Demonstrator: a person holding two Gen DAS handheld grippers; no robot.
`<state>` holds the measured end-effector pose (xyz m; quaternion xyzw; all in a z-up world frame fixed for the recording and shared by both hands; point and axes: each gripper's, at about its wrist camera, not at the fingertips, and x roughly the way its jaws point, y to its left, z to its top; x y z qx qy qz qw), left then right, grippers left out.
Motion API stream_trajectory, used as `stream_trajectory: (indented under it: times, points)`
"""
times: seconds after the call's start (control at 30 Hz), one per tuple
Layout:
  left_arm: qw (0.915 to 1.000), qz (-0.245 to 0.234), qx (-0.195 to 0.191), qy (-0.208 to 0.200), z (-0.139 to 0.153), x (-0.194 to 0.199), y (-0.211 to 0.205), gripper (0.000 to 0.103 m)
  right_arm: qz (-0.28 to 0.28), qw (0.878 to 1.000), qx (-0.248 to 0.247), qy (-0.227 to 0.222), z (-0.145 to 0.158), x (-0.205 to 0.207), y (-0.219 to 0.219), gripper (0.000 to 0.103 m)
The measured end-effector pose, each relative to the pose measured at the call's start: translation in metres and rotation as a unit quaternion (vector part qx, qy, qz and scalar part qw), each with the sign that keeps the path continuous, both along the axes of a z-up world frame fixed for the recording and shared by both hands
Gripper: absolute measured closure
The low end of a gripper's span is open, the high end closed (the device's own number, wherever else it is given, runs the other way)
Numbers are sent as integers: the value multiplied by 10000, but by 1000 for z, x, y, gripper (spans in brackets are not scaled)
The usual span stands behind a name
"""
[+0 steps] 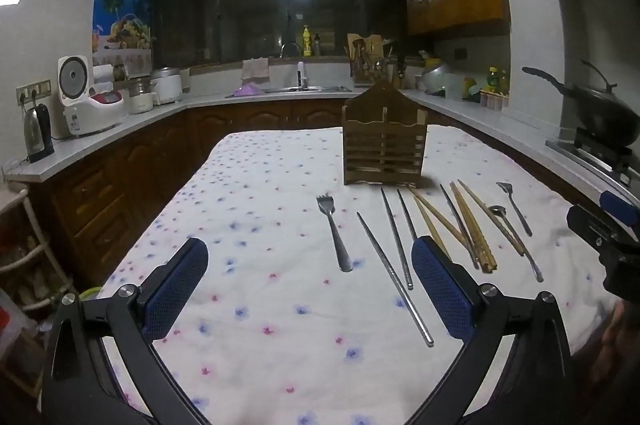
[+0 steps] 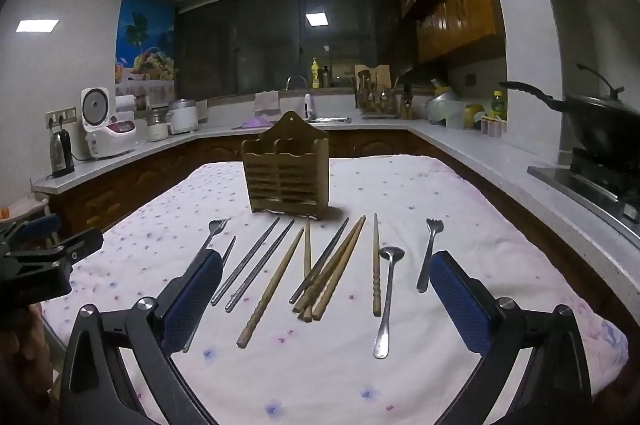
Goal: Organize utensils
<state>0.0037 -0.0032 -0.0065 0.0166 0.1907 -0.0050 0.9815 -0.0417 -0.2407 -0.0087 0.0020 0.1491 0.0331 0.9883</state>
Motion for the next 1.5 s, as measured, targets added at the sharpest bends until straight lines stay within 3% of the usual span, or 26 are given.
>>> stream_trajectory:
  times: [1.5]
  points:
    - [10000,21,4,5,1,2,0,0,163,9999,31,-22,8,0,5,0]
